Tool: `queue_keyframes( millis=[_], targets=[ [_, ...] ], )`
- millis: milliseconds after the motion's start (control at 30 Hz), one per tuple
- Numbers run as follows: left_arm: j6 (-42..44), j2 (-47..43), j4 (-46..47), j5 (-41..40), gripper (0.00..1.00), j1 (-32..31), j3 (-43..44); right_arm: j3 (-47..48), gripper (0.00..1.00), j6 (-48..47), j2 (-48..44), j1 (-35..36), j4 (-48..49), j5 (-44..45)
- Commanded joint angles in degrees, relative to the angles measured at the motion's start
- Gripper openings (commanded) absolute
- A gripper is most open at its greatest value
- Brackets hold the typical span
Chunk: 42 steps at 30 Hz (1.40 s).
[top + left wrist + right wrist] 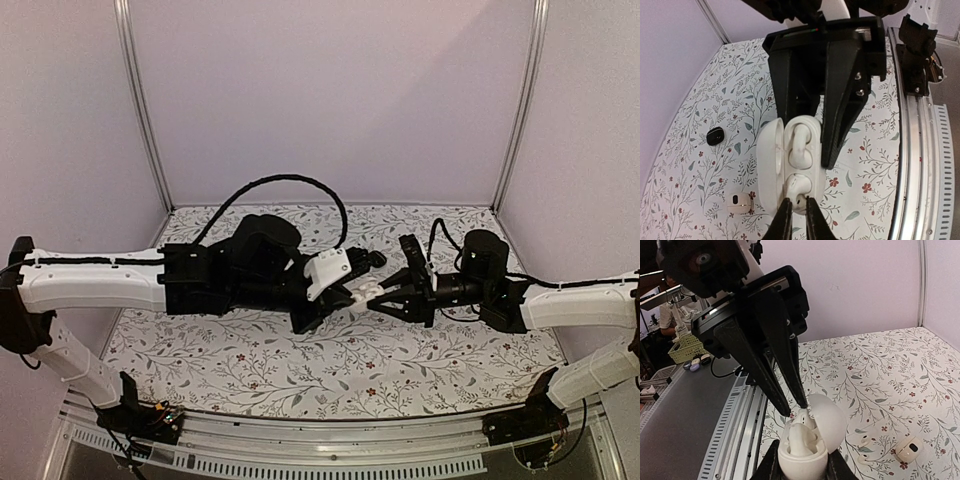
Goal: Insert the wireless bluetooth earbuds into the charging case
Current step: Adjust the left earbud in the left side groove of the charging case.
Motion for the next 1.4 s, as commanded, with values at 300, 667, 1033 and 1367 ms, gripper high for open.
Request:
queue_keyframes(
  millis=[300,667,1033,1367],
  targets=[
    [0.0,2.1,-2.0,-1.2,0.07,-0.1,2.6,0.5,0.00,-2.3,-1.1,0.5,1.1,-1.2],
    [3.1,1.5,-2.7,1.6,0.00,-1.5,2.0,0.5,0.00,-2.2,-1.0,0.5,1.4,-1.0],
    [6.2,2.9,-3.8,0.5,0.00,-4.4,2.8,0.9,0.00,-2.4,0.3,0.5,1.6,-2.3],
    [8.0,3.7,-5.2,-5.3,0.00,-6.4,3.6,1.5,0.00,-2.2,1.4,0.5,1.2,-0.9]
  ],
)
